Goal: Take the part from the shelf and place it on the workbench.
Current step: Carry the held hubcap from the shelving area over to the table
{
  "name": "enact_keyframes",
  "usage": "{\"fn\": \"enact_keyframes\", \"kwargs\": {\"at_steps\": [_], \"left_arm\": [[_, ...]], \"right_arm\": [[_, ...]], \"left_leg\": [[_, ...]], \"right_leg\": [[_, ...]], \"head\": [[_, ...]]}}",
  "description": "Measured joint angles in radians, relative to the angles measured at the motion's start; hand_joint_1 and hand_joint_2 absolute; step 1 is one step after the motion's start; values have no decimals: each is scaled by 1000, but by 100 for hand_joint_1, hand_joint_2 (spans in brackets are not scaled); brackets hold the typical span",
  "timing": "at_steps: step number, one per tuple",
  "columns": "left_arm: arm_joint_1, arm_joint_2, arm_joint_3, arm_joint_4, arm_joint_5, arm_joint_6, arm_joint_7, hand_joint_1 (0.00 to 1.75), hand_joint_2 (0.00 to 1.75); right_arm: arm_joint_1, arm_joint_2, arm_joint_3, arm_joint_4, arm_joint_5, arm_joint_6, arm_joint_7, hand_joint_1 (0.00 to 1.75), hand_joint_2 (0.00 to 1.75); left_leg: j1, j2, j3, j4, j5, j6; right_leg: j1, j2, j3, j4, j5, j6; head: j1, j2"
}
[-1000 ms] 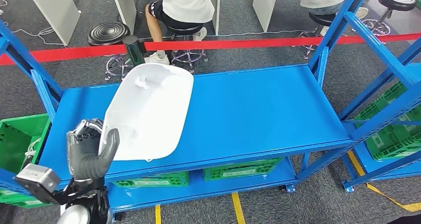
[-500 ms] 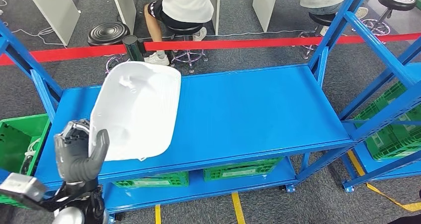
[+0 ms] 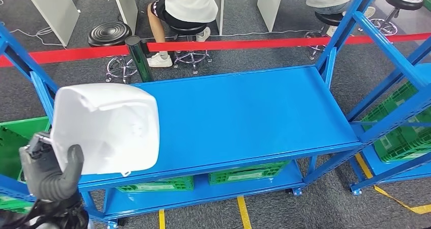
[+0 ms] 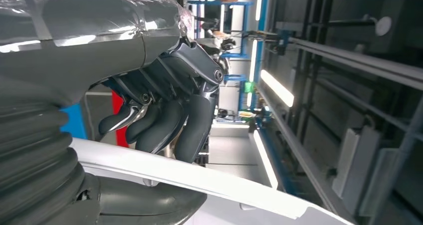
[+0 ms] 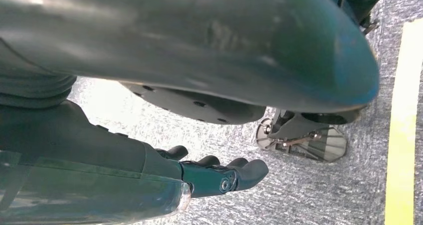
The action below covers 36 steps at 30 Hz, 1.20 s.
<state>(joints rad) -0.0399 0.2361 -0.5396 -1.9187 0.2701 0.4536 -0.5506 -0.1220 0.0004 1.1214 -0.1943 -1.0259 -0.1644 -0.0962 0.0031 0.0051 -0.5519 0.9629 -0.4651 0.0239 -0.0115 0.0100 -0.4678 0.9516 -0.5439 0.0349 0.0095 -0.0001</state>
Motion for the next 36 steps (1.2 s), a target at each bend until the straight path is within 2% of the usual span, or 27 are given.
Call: {"fn": "enact_keyframes", "kwargs": {"at_steps": [1, 3, 4, 5, 6, 8, 10, 11, 13, 14, 16, 17, 19, 20, 21, 22, 23, 24, 25, 26, 27, 29, 30, 31, 34, 35, 36], "left_arm": [[2, 1, 5, -6, 2, -2, -2, 175, 175], [9, 2, 13, -13, 6, -5, -5, 175, 175], [13, 4, 15, -15, 7, -7, -6, 175, 175], [17, 5, 16, -18, 9, -9, -7, 175, 175], [20, 6, 18, -21, 17, -15, -8, 175, 175], [26, 8, 23, -29, 51, -36, -12, 175, 175], [35, 9, 30, -40, 86, -56, -17, 175, 175], [39, 11, 33, -46, 91, -59, -18, 175, 175], [46, 14, 34, -60, 77, -56, -15, 175, 175], [49, 15, 33, -66, 66, -51, -11, 175, 175], [51, 19, 33, -76, 49, -44, -4, 175, 175], [50, 21, 33, -78, 46, -45, -1, 175, 175], [47, 22, 31, -81, 49, -54, 5, 175, 175], [42, 22, 30, -81, 52, -62, 7, 175, 175], [36, 22, 29, -80, 55, -70, 8, 175, 175], [28, 22, 28, -78, 57, -79, 8, 175, 175], [20, 22, 27, -76, 59, -86, 6, 175, 175], [14, 21, 26, -74, 62, -92, 4, 175, 175], [9, 21, 25, -73, 65, -96, 1, 175, 175], [5, 21, 24, -72, 69, -99, -3, 175, 175], [3, 21, 24, -71, 73, -101, -7, 175, 175], [2, 21, 24, -68, 77, -102, -13, 175, 175], [1, 20, 24, -66, 77, -103, -15, 175, 175], [1, 20, 24, -66, 78, -104, -16, 175, 175], [1, 20, 24, -65, 79, -104, -18, 175, 175], [2, 20, 24, -64, 79, -104, -18, 175, 175], [3, 20, 25, -62, 80, -104, -19, 175, 175]], "right_arm": [[0, 0, 0, 0, 0, 0, -2, 0, 0], [0, 0, 0, 0, 0, 0, -3, 0, 0], [1, 0, 0, 0, 0, 0, -3, 0, 0], [2, 0, 0, 0, 0, 0, -3, 0, 0], [3, 0, 0, 0, 0, 1, 0, 0, 0], [2, 0, 0, 1, 4, 5, 12, 0, 0], [0, 0, 1, 1, 11, 14, 36, 0, 0], [0, 0, 1, 1, 15, 19, 51, 0, 0], [1, 1, 2, 1, 22, 23, 74, 0, 0], [1, 1, 2, 1, 24, 22, 79, 0, 0], [-1, 1, 2, 1, 24, 14, 71, 0, 0], [-2, 0, 2, 1, 20, 8, 59, 0, 0], [-2, -1, 1, 1, 5, -6, 26, 0, 0], [-2, -2, 1, 1, -3, -12, 8, 0, 0], [-2, -4, 1, 1, -9, -16, -6, 0, 0], [-3, -5, 1, 2, -12, -17, -17, 0, 0], [-4, -6, 1, 2, -13, -18, -24, 0, 0], [-5, -6, 1, 2, -12, -19, -29, 0, 0], [-7, -6, 1, 2, -13, -20, -30, 0, 0], [-9, -6, 1, 2, -14, -22, -29, 0, 0], [-10, -6, 1, 2, -15, -23, -25, 0, 0], [-7, -8, 1, 2, -15, -25, -13, 0, 0], [-5, -9, 1, 2, -15, -26, -6, 0, 0], [-3, -11, 1, 2, -14, -26, 0, 0, 0], [-1, -12, 1, 2, -14, -27, 13, 0, 0], [-1, -12, 1, 2, -14, -28, 16, 0, 0], [-2, -13, 1, 2, -14, -28, 18, 0, 0]], "left_leg": [[3, 2, 2, -6, 3, 3], [4, 7, 2, -8, 5, 4], [4, 8, 1, -8, 5, 4], [4, 9, 0, -7, 5, 4], [4, 9, 0, -6, 5, 3], [5, 8, -1, -4, 5, -3], [4, 7, -4, 0, 7, -16], [3, 6, -6, 1, 9, -23], [5, 4, -9, 2, 16, -37], [6, 2, -12, 6, 10, -42], [10, -3, -33, 54, -37, -51], [12, -5, -55, 111, -81, -55], [14, -6, -103, 245, -155, -59], [14, -6, -114, 288, -170, -61], [14, -6, -103, 287, -161, -61], [15, -6, -71, 247, -136, -60], [15, -5, -25, 179, -105, -58], [14, -5, 24, 106, -83, -55], [13, -6, 59, 48, -70, -50], [11, -8, 79, 13, -66, -46], [9, -9, 84, -1, -68, -42], [8, -10, 74, -6, -59, -28], [9, -11, 68, -8, -52, -20], [11, -11, 61, -10, -44, -12], [8, -10, 33, -11, -23, 1], [5, -10, 24, -10, -16, 3], [2, -10, 17, -10, -11, 3]], "right_leg": [[0, -1, -19, 43, -30, 2], [-2, -3, -82, 182, -101, 6], [-3, -3, -111, 244, -121, 8], [-5, -4, -126, 274, -120, 9], [-7, -4, -123, 263, -97, 10], [-11, -5, -69, 139, -17, 8], [-10, -4, -15, 20, 31, 1], [-8, -3, -5, -5, 36, -4], [-5, -3, -8, -9, 39, -17], [-5, -4, -11, -11, 43, -25], [-6, -7, -19, -16, 55, -42], [-6, -8, -25, -16, 60, -47], [-2, -9, -42, -14, 70, -51], [-1, -10, -51, -12, 76, -51], [0, -10, -59, -9, 80, -50], [1, -10, -66, -5, 83, -48], [1, -9, -71, -1, 85, -46], [2, -8, -76, 2, 87, -42], [3, -6, -79, 5, 90, -38], [4, -5, -82, 7, 94, -32], [5, -3, -85, 6, 99, -24], [2, -2, -89, 6, 104, -12], [1, -2, -95, 16, 91, -6], [0, -3, -107, 44, 63, -2], [0, -4, -164, 227, -65, 5], [0, -4, -173, 274, -86, 5], [1, -4, -166, 287, -85, 2]], "head": [[5, 0], [14, 0], [17, 0], [19, 0], [20, 0], [26, 0], [32, 0], [33, 0], [32, 0], [31, 0], [22, 0], [13, 0], [-2, 0], [-7, 0], [-7, 0], [-8, 0], [-8, 0], [-9, 0], [-9, 0], [-8, 0], [-7, 0], [-4, 0], [-3, 0], [0, 0], [18, 0], [23, 0], [28, 0]]}}
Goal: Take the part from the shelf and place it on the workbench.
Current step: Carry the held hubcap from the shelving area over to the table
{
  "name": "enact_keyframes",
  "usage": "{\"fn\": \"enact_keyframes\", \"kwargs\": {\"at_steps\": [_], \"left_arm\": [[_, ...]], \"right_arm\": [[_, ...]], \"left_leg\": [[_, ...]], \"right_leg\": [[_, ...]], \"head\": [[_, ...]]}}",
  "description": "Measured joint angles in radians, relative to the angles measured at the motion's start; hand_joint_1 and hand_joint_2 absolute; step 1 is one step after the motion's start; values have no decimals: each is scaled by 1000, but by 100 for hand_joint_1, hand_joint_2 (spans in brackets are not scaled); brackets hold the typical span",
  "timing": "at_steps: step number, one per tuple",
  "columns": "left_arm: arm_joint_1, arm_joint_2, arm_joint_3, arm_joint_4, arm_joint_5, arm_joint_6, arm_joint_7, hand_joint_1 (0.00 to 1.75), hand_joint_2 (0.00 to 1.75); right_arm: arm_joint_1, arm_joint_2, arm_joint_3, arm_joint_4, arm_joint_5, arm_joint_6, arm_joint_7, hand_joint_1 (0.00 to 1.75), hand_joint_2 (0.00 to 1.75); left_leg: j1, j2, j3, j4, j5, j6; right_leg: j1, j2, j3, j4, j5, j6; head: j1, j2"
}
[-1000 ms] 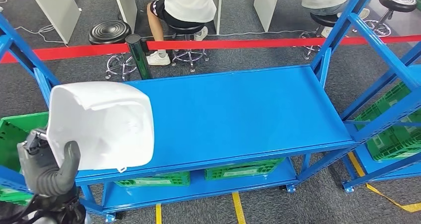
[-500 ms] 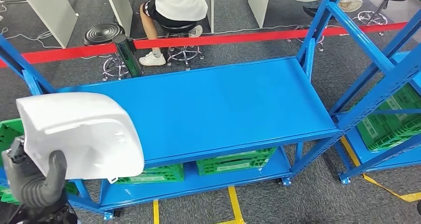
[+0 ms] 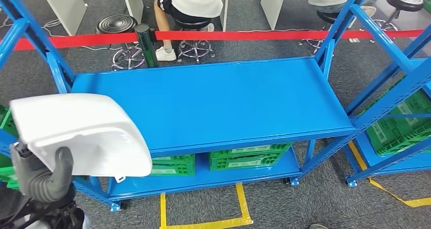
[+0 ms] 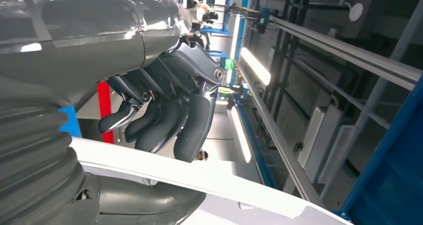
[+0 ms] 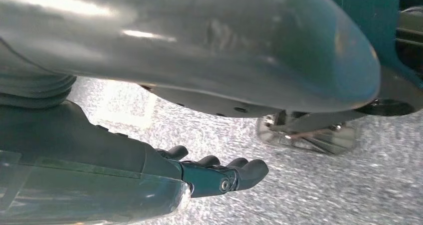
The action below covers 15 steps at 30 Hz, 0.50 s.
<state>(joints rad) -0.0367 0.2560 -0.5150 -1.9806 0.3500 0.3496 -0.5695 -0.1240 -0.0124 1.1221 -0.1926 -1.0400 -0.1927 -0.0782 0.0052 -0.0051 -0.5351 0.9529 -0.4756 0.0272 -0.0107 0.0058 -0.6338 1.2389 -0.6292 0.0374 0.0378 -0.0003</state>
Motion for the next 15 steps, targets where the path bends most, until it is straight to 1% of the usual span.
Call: {"fn": "enact_keyframes", "kwargs": {"at_steps": [1, 2, 3, 4, 5, 6, 7, 8, 9, 10, 11, 13, 14, 15], "left_arm": [[2, 0, 0, 2, 0, 0, -1, 175, 175], [3, 0, 0, 3, 1, 0, -3, 175, 175], [4, 0, 0, 4, 1, 0, -5, 175, 175], [5, 0, 1, 5, 1, 0, -7, 175, 175], [5, 0, 1, 5, 2, 0, -9, 175, 175], [6, 0, 1, 5, 2, 0, -10, 175, 175], [6, 0, 1, 5, 2, 0, -10, 175, 175], [7, 0, 1, 5, 2, 0, -10, 175, 175], [8, 0, 2, 5, 3, 0, -10, 175, 175], [9, 0, 3, 5, 3, 0, -11, 175, 175], [10, 0, 4, 5, 3, 0, -11, 175, 175], [12, 0, 6, 6, 4, 0, -11, 175, 175], [14, 0, 7, 7, 4, 0, -11, 175, 175], [16, 0, 8, 9, 5, 0, -12, 175, 175]], "right_arm": [[0, -1, 0, 0, 0, -1, 1, 0, 0], [0, -2, 0, 0, 0, -2, 2, 0, 0], [-1, -5, 0, 0, 0, -2, 1, 0, 0], [-2, -7, 0, 0, 0, -3, -1, 0, 0], [-2, -10, 0, 0, -1, -4, -5, 0, 0], [-3, -11, 0, 0, -1, -5, -8, 0, 0], [-3, -12, 0, 0, -2, -5, -11, 0, 0], [-2, -12, 0, 0, -3, -5, -13, 0, 0], [-2, -12, 0, 0, -4, -5, -13, 0, 0], [-2, -13, 0, 0, -5, -5, -13, 0, 0], [-3, -14, 0, 0, -6, -5, -13, 0, 0], [-3, -15, 0, 0, -6, -5, -13, 0, 0], [-3, -16, 0, 0, -6, -5, -11, 0, 0], [-2, -16, 0, 0, -4, -4, -7, 0, 0]], "left_leg": [[-3, 0, -6, 0, 5, 0], [-6, -1, -11, 0, 10, -1], [-9, -1, -14, 0, 14, -3], [-11, -1, -17, 1, 18, -5], [-12, 0, -19, 1, 22, -10], [-12, 1, -22, 2, 27, -15], [-11, 1, -24, 2, 32, -21], [-11, 2, -27, 3, 34, -26], [-10, 2, -32, 8, 27, -32], [-10, 2, -43, 29, 5, -37], [-8, 2, -61, 70, -33, -42], [-1, 2, -107, 201, -124, -51], [1, 2, -124, 261, -153, -55], [3, 3, -126, 292, -159, -58]], "right_leg": [[1, 0, 24, -24, 19, -5], [4, 0, 63, -85, 51, -12], [8, 0, 109, -162, 79, -22], [11, 0, 150, -234, 100, -30], [14, 0, 178, -286, 111, -35], [17, -1, 190, -312, 113, -38], [19, -1, 192, -319, 115, -39], [18, -2, 190, -322, 120, -42], [16, -4, 187, -325, 126, -47], [13, -6, 181, -328, 133, -53], [11, -9, 172, -329, 141, -59], [11, -10, 148, -325, 154, -64], [12, -11, 136, -322, 161, -64], [12, -11, 123, -317, 166, -62]], "head": [[5, 0], [10, 0], [14, 0], [15, 0], [15, 0], [14, 0], [14, 0], [15, 0], [15, 0], [11, 0], [5, 0], [-10, 0], [-16, 0], [-21, 0]]}}
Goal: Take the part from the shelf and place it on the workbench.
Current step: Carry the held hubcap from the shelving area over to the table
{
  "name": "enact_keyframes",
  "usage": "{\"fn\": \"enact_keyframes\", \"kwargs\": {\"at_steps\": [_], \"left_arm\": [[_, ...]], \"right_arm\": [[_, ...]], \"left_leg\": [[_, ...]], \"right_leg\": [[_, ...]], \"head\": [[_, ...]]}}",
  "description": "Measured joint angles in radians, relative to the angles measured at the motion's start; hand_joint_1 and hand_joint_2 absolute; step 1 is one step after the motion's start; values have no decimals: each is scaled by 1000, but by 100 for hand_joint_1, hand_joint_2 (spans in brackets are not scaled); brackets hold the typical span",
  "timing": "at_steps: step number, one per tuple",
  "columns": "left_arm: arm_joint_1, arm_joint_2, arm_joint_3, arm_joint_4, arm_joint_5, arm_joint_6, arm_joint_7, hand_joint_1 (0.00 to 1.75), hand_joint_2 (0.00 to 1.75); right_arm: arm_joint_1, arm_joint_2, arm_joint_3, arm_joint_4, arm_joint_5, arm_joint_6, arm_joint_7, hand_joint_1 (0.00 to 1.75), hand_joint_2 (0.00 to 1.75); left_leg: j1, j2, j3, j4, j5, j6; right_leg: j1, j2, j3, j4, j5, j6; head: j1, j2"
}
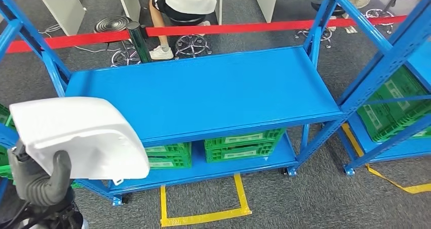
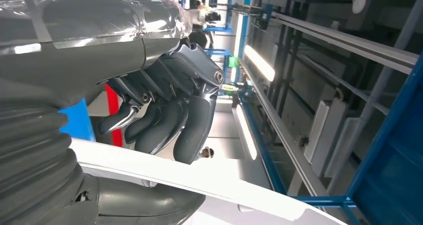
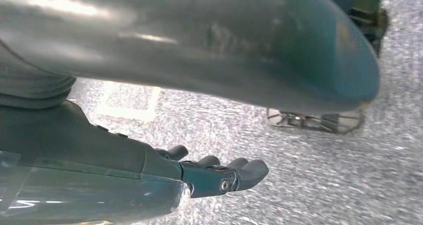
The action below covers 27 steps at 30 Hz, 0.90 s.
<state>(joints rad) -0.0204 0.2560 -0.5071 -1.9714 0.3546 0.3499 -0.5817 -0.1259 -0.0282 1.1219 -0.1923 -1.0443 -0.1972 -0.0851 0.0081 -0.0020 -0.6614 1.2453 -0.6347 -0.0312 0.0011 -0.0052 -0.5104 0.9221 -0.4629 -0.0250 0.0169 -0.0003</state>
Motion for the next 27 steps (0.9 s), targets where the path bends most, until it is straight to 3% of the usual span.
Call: {"fn": "enact_keyframes", "kwargs": {"at_steps": [1, 2, 4, 5, 7, 9, 10, 12, 14, 15, 16, 17, 19, 21, 24, 25, 27], "left_arm": [[3, 0, 0, 2, 0, 1, -1, 175, 175], [5, 0, 0, 3, -1, 2, -2, 175, 175], [9, 0, 1, 4, -4, 7, -4, 175, 175], [11, 0, 1, 3, -4, 11, -5, 175, 175], [19, 1, 2, 2, -5, 25, -11, 175, 175], [29, 2, 5, 1, -4, 37, -16, 175, 175], [32, 3, 7, 1, -4, 40, -17, 175, 175], [36, 3, 9, 1, 2, 42, -17, 175, 175], [42, 3, 10, 1, 11, 42, -17, 175, 175], [45, 3, 10, 1, 14, 42, -16, 175, 175], [47, 3, 10, 1, 16, 42, -15, 175, 175], [48, 3, 10, 1, 17, 42, -13, 175, 175], [50, 3, 10, 0, 17, 42, -9, 175, 175], [50, 5, 11, -2, 17, 42, -6, 175, 175], [50, 9, 12, -5, 19, 45, 4, 175, 175], [50, 10, 12, -6, 20, 46, 6, 175, 175], [51, 13, 13, -6, 22, 48, 9, 175, 175]], "right_arm": [[0, 0, 0, 0, 3, 1, 7, 0, 0], [1, 0, 0, 0, 6, 2, 15, 0, 0], [0, 0, 0, 0, 13, 4, 29, 0, 0], [0, -1, 0, 0, 15, 4, 33, 0, 0], [-1, -1, 0, 0, 17, 4, 35, 0, 0], [0, -4, 0, 0, 18, 2, 37, 0, 0], [1, -5, 0, 0, 18, 2, 37, 0, 0], [2, -9, 0, 0, 18, 2, 36, 0, 0], [2, -9, 0, 0, 18, 0, 22, 0, 0], [2, -10, 0, 0, 18, 0, 10, 0, 0], [1, -11, 0, 0, 19, 0, -4, 0, 0], [1, -11, 0, 0, 20, 1, -17, 0, 0], [-1, -12, 0, 0, 25, 3, -33, 0, 0], [-4, -11, 0, 0, 29, 3, -37, 0, 0], [-4, -7, 0, 0, 35, -1, -19, 0, 0], [-4, -4, 0, 0, 37, -4, -11, 0, 0], [-3, -1, 0, 0, 38, -7, -3, 0, 0]], "left_leg": [[1, 1, 16, -5, 14, -2], [2, 2, 51, -48, 41, -2], [1, 2, 150, -193, 90, 2], [-1, 2, 188, -253, 99, 6], [-6, 1, 213, -302, 99, 14], [-5, 2, 207, -310, 109, 29], [-3, 2, 201, -314, 117, 39], [-1, 3, 183, -318, 134, 57], [-3, 3, 161, -317, 150, 62], [-4, 3, 151, -315, 156, 62], [-5, 2, 142, -313, 162, 61], [-6, 2, 134, -310, 167, 59], [-9, 1, 122, -304, 175, 53], [-11, 1, 114, -301, 185, 43], [-10, 3, 102, -296, 196, 25], [-9, 2, 94, -285, 183, 20], [-5, 1, 61, -206, 102, 10]], "right_leg": [[0, 0, -12, 5, 5, 2], [-1, 0, -23, 11, 9, 4], [-1, 2, -36, 20, 16, 11], [0, 3, -40, 22, 21, 17], [0, 5, -45, 23, 33, 29], [-2, 6, -50, 23, 35, 40], [-2, 6, -59, 38, 17, 46], [-4, 6, -94, 133, -64, 54], [-7, 6, -132, 273, -146, 59], [-8, 6, -136, 316, -161, 60], [-9, 6, -122, 319, -155, 60], [-9, 6, -90, 280, -131, 57], [-8, 7, 9, 123, -76, 47], [-5, 9, 75, 7, -56, 37], [-3, 7, 72, -16, -46, 25], [-5, 4, 65, -18, -38, 18], [-7, -1, 43, -19, -19, 5]], "head": [[-5, 0], [-9, 0], [-14, 0], [-14, 0], [-13, 0], [-12, 0], [-10, 0], [-2, 0], [8, 0], [11, 0], [14, 0], [17, 0], [26, 0], [32, 0], [32, 0], [31, 0], [20, 0]]}}
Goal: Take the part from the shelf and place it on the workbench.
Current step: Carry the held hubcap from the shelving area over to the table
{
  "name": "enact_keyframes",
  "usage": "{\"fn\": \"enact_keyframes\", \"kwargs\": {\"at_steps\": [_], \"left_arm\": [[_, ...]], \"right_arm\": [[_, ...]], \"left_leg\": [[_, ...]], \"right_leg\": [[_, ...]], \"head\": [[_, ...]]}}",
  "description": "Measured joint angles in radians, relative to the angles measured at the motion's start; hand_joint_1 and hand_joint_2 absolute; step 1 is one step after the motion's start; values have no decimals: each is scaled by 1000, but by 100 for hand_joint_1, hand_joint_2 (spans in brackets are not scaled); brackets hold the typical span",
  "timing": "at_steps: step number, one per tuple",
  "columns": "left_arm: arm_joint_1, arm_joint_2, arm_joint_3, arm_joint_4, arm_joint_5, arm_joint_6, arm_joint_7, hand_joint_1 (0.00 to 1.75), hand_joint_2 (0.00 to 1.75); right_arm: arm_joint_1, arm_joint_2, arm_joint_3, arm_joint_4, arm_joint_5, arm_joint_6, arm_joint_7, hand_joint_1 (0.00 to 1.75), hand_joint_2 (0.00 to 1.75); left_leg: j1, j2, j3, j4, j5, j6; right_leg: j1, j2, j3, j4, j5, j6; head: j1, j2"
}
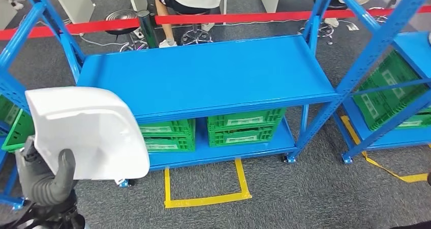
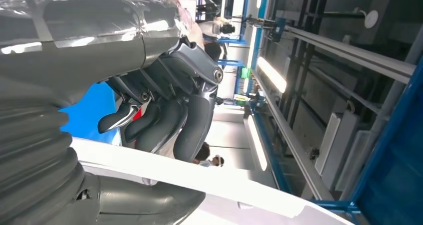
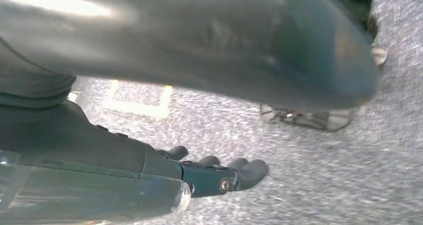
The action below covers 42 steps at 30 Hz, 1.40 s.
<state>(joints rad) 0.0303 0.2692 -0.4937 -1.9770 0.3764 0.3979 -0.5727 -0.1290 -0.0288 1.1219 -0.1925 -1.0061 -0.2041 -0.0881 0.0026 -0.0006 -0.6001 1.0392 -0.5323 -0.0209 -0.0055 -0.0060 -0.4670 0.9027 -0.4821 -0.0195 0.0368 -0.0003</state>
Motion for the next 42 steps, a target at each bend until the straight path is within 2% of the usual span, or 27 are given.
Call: {"fn": "enact_keyframes", "kwargs": {"at_steps": [2, 3, 4, 5, 7, 9, 11, 13, 14, 17, 18, 19, 20, 21, 23, 24, 26, 28, 29, 32, 33, 34, 37, 38, 39, 41, 42], "left_arm": [[0, 1, 2, 0, 0, 2, 3, 175, 175], [0, 1, 2, 0, 0, 5, 5, 175, 175], [0, 1, 3, 0, 0, 9, 6, 175, 175], [0, 2, 4, 0, 0, 14, 7, 175, 175], [0, 5, 5, 0, 0, 22, 9, 175, 175], [-1, 7, 8, -1, -1, 26, 9, 175, 175], [-1, 8, 12, -2, -2, 28, 9, 175, 175], [-2, 9, 13, -2, -2, 29, 8, 175, 175], [-3, 9, 13, -2, -2, 28, 8, 175, 175], [-6, 9, 14, -1, -7, 23, 6, 175, 175], [-7, 9, 14, -1, -10, 20, 6, 175, 175], [-8, 9, 14, -1, -14, 18, 6, 175, 175], [-10, 9, 14, 0, -16, 14, 7, 175, 175], [-12, 9, 14, 1, -17, 10, 7, 175, 175], [-20, 9, 14, 3, -16, 0, 7, 175, 175], [-23, 8, 14, 4, -15, -5, 7, 175, 175], [-28, 8, 14, 5, -13, -11, 7, 175, 175], [-31, 8, 14, 8, -12, -14, 7, 175, 175], [-32, 8, 14, 9, -12, -15, 6, 175, 175], [-35, 7, 14, 11, -12, -20, 6, 175, 175], [-35, 7, 14, 11, -12, -21, 6, 175, 175], [-35, 7, 14, 12, -12, -21, 6, 175, 175], [-35, 7, 14, 13, -12, -21, 6, 175, 175], [-36, 7, 14, 16, -12, -23, 6, 175, 175], [-41, 6, 14, 21, -10, -28, 6, 175, 175], [-57, 4, 13, 34, -7, -41, 5, 175, 175], [-67, 1, 13, 40, -5, -46, 4, 175, 175]], "right_arm": [[0, 2, 0, 0, 1, -1, 3, 0, 0], [0, 3, 0, 0, 1, 0, 6, 0, 0], [1, 5, 0, 0, 0, 1, 8, 0, 0], [1, 7, 0, 0, -1, 2, 11, 0, 0], [2, 10, 0, 0, -6, 4, 14, 0, 0], [2, 13, 0, 0, -11, 2, 14, 0, 0], [1, 14, 0, 0, -15, 0, 13, 0, 0], [3, 14, 0, 0, -18, -1, 10, 0, 0], [4, 13, 0, 0, -20, -2, 7, 0, 0], [6, 13, 0, 0, -26, -6, -3, 0, 0], [5, 13, 0, 0, -28, -6, -6, 0, 0], [5, 14, 0, 0, -30, -6, -8, 0, 0], [4, 14, 0, 0, -31, -6, -9, 0, 0], [4, 14, 0, 0, -31, -5, -9, 0, 0], [2, 12, 0, 0, -32, -6, -10, 0, 0], [0, 12, 0, 0, -33, -7, -10, 0, 0], [-5, 10, 0, 0, -34, -8, -10, 0, 0], [-6, 12, 0, 0, -35, -8, -10, 0, 0], [-6, 13, 0, 0, -37, -8, -9, 0, 0], [-5, 11, 0, 1, -40, -7, -9, 0, 0], [-5, 11, 0, 1, -40, -7, -9, 0, 0], [-5, 11, 0, 1, -40, -6, -9, 0, 0], [-5, 11, 0, 1, -41, -6, -9, 0, 0], [-4, 10, 0, 1, -41, -6, -9, 0, 0], [-4, 10, -1, 0, -45, -7, -10, 0, 0], [-4, 9, -2, 0, -52, -6, -12, 0, 0], [-5, 8, -2, 0, -54, -5, -13, 0, 0]], "left_leg": [[4, 0, -40, 136, -94, -8], [5, 0, -49, 189, -114, -11], [6, 0, -44, 214, -111, -13], [6, 0, -20, 200, -88, -13], [6, 0, 73, 83, -32, -9], [3, -1, 165, -54, -21, -1], [-1, -3, 193, -112, -30, 8], [1, -4, 182, -121, -20, 25], [3, -4, 172, -124, -10, 34], [3, -6, 133, -124, 25, 51], [2, -7, 119, -122, 36, 52], [1, -8, 103, -120, 46, 51], [0, -9, 89, -116, 55, 50], [-2, -10, 75, -113, 63, 48], [-5, -13, 56, -105, 77, 42], [-7, -14, 49, -102, 84, 38], [-10, -12, 37, -98, 99, 28], [-10, -10, 25, -94, 106, 18], [-10, -8, 13, -77, 84, 14], [-3, -3, -42, 76, -62, 0], [-1, -2, -54, 120, -93, -3], [0, -2, -60, 145, -107, -4], [0, -2, -64, 172, -113, -6], [1, -1, -57, 188, -103, -7], [3, -1, -11, 154, -77, -7], [3, -2, 122, 13, -30, -1], [2, -3, 180, -67, -20, 4]], "right_leg": [[3, -1, -29, 4, 18, -5], [5, -1, -44, 8, 27, -5], [6, -1, -60, 13, 35, -5], [6, -1, -75, 20, 41, -3], [6, 0, -101, 35, 52, 2], [8, 2, -115, 45, 64, 10], [9, 4, -122, 46, 80, 22], [7, 7, -132, 53, 77, 35], [6, 8, -142, 75, 48, 40], [4, 9, -184, 252, -99, 52], [3, 9, -191, 312, -126, 54], [3, 9, -187, 346, -127, 54], [2, 9, -167, 344, -109, 53], [3, 9, -130, 303, -79, 49], [5, 9, -26, 147, -37, 37], [7, 9, 18, 75, -34, 30], [9, 10, 55, 2, -41, 22], [5, 7, 42, -6, -34, 14], [3, 5, 32, -7, -25, 7], [4, 0, -8, -5, 6, -8], [5, 0, -17, -4, 12, -9], [6, 0, -22, -3, 16, -9], [6, 0, -30, -1, 20, -9], [7, 0, -44, 4, 27, -8], [7, 1, -67, 15, 38, -5], [9, 4, -110, 37, 61, 5], [9, 5, -123, 44, 72, 11]], "head": [[-14, 0], [-20, 0], [-24, 0], [-28, 0], [-34, 0], [-35, 0], [-34, 0], [-33, 0], [-30, 0], [-17, 0], [-13, 0], [-11, 0], [-8, 0], [-5, 0], [4, 0], [7, 0], [11, 0], [10, 0], [8, 0], [-11, 0], [-15, 0], [-17, 0], [-19, 0], [-23, 0], [-27, 0], [-34, 0], [-35, 0]]}}
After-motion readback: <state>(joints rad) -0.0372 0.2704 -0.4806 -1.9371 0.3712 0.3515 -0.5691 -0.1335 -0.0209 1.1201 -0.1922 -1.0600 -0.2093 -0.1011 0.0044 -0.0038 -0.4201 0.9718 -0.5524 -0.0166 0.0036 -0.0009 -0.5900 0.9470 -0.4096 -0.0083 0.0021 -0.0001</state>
